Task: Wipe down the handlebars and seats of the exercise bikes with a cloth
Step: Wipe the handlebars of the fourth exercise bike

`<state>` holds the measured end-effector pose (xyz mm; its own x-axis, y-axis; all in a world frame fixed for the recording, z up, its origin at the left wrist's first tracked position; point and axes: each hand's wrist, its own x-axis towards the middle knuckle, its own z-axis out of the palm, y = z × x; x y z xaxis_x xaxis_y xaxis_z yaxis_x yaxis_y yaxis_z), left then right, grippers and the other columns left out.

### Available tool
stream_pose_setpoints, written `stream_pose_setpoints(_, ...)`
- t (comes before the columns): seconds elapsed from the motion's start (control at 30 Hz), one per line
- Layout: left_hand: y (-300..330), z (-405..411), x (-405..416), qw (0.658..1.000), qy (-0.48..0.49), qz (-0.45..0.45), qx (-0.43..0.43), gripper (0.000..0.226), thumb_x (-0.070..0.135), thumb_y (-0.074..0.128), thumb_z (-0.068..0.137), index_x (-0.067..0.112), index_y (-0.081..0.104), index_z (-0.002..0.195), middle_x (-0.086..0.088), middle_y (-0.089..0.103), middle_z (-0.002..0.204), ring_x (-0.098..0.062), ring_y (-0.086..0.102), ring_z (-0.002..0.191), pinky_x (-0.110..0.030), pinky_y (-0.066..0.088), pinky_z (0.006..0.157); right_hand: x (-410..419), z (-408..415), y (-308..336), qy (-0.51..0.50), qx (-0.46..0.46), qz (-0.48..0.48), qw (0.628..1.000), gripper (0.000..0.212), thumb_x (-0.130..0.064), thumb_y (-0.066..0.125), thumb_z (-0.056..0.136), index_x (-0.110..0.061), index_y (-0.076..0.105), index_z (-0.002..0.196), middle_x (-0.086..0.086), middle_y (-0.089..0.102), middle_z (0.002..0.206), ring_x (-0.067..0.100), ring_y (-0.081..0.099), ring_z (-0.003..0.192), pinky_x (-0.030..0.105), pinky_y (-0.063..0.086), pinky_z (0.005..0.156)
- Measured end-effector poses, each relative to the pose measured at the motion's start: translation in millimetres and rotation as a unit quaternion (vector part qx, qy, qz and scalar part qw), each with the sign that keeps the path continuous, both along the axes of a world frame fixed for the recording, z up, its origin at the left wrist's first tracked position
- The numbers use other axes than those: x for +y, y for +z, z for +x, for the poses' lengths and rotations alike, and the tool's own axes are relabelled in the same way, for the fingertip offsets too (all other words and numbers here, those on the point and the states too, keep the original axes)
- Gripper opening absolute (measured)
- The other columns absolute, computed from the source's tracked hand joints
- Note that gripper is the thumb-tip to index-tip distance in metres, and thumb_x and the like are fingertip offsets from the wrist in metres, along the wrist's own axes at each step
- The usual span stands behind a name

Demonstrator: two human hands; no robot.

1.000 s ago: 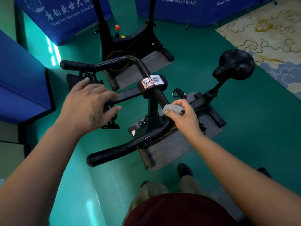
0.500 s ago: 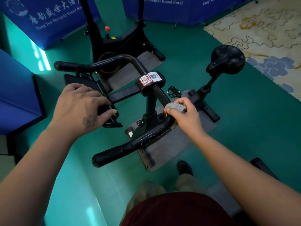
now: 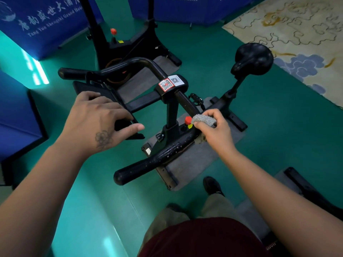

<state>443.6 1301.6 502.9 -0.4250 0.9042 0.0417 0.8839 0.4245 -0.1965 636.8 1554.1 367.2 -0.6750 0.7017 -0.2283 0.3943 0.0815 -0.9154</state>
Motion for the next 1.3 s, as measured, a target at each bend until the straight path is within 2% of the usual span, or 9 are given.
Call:
stream_pose_setpoints(0.13, 2, 1, -2, 1.000, -0.012, 0.008, -0.011, 0.075, 0.092, 0.030, 0.091, 0.038, 0.079, 0.109, 0.015, 0.078, 0.111, -0.020, 0.070, 0.109, -0.047, 0.040, 0.102, 6, -10, 5, 0.009, -0.014, 0.004, 1.000, 0.026, -0.047, 0.077, 0.078, -0.040, 0.059, 0.094, 0.002, 0.065, 0.112, 0.017, 0.062, 0.090, 0.034, 0.047, 0.072)
stream_pose_setpoints(0.3, 3, 0, -3, 1.000, -0.018, -0.005, -0.021, 0.078, 0.098, 0.027, 0.086, 0.043, 0.078, 0.106, 0.020, 0.076, 0.110, -0.015, 0.068, 0.110, -0.047, 0.038, 0.103, -2, -5, 5, -0.009, -0.008, 0.003, 1.000, 0.028, -0.050, 0.075, 0.077, -0.041, 0.059, 0.099, 0.002, 0.064, 0.114, 0.019, 0.064, 0.092, 0.036, 0.052, 0.073)
stream_pose_setpoints(0.63, 0, -1, -1, 0.999, -0.031, 0.013, -0.005, 0.081, 0.098, 0.028, 0.085, 0.040, 0.078, 0.111, 0.015, 0.077, 0.111, -0.020, 0.070, 0.109, -0.044, 0.037, 0.099, -24, 7, 3, -0.043, 0.001, 0.011, 0.999, 0.026, -0.045, 0.076, 0.082, -0.038, 0.057, 0.097, -0.001, 0.064, 0.108, 0.018, 0.062, 0.096, 0.044, 0.054, 0.080)
stream_pose_setpoints(0.8, 0, 0, -1, 1.000, -0.029, 0.012, 0.001, 0.081, 0.099, 0.027, 0.084, 0.041, 0.078, 0.111, 0.016, 0.077, 0.110, -0.020, 0.070, 0.109, -0.044, 0.038, 0.099, -11, -13, 16, -0.058, -0.009, 0.015, 0.998, 0.026, -0.051, 0.073, 0.075, -0.041, 0.057, 0.093, -0.002, 0.066, 0.108, 0.019, 0.064, 0.093, 0.049, 0.057, 0.081)
stream_pose_setpoints(0.9, 1, 1, 1, 1.000, -0.021, 0.012, -0.001, 0.081, 0.099, 0.028, 0.084, 0.041, 0.078, 0.111, 0.015, 0.077, 0.110, -0.021, 0.070, 0.109, -0.045, 0.039, 0.099, -13, -14, 20, -0.049, -0.021, 0.013, 0.998, 0.026, -0.050, 0.072, 0.077, -0.041, 0.055, 0.095, 0.000, 0.063, 0.112, 0.016, 0.063, 0.088, 0.042, 0.053, 0.073)
stream_pose_setpoints(1.07, 0, 1, 3, 1.000, -0.006, 0.012, -0.005, 0.081, 0.099, 0.030, 0.083, 0.040, 0.077, 0.112, 0.016, 0.077, 0.111, -0.019, 0.070, 0.109, -0.045, 0.039, 0.101, -24, 4, 11, -0.027, -0.022, 0.034, 0.999, 0.023, -0.033, 0.075, 0.089, -0.035, 0.055, 0.100, 0.003, 0.054, 0.114, -0.010, 0.053, 0.080, 0.011, 0.036, 0.058)
stream_pose_setpoints(1.1, 1, 1, 3, 1.000, -0.002, 0.013, -0.008, 0.081, 0.099, 0.031, 0.083, 0.040, 0.077, 0.113, 0.016, 0.077, 0.112, -0.019, 0.070, 0.109, -0.045, 0.039, 0.102, -20, 4, 10, -0.014, -0.025, 0.045, 0.999, 0.023, -0.034, 0.076, 0.089, -0.034, 0.055, 0.100, 0.002, 0.053, 0.113, -0.013, 0.052, 0.080, 0.010, 0.036, 0.057)
stream_pose_setpoints(1.23, 2, 3, 4, 0.999, 0.019, 0.017, -0.021, 0.080, 0.100, 0.034, 0.080, 0.042, 0.076, 0.115, 0.016, 0.077, 0.114, -0.018, 0.068, 0.112, -0.045, 0.038, 0.103, 6, -13, 15, 0.038, -0.042, 0.077, 0.995, 0.026, -0.039, 0.079, 0.089, -0.034, 0.056, 0.101, 0.000, 0.053, 0.112, 0.000, 0.053, 0.081, 0.023, 0.037, 0.062)
stream_pose_setpoints(1.3, 2, 5, 4, 0.999, 0.031, 0.017, -0.026, 0.080, 0.101, 0.036, 0.079, 0.042, 0.075, 0.117, 0.016, 0.076, 0.117, -0.017, 0.067, 0.115, -0.045, 0.037, 0.103, 14, -21, 17, 0.045, -0.041, 0.077, 0.995, 0.026, -0.038, 0.080, 0.087, -0.034, 0.057, 0.099, 0.000, 0.053, 0.112, 0.001, 0.053, 0.081, 0.023, 0.037, 0.063)
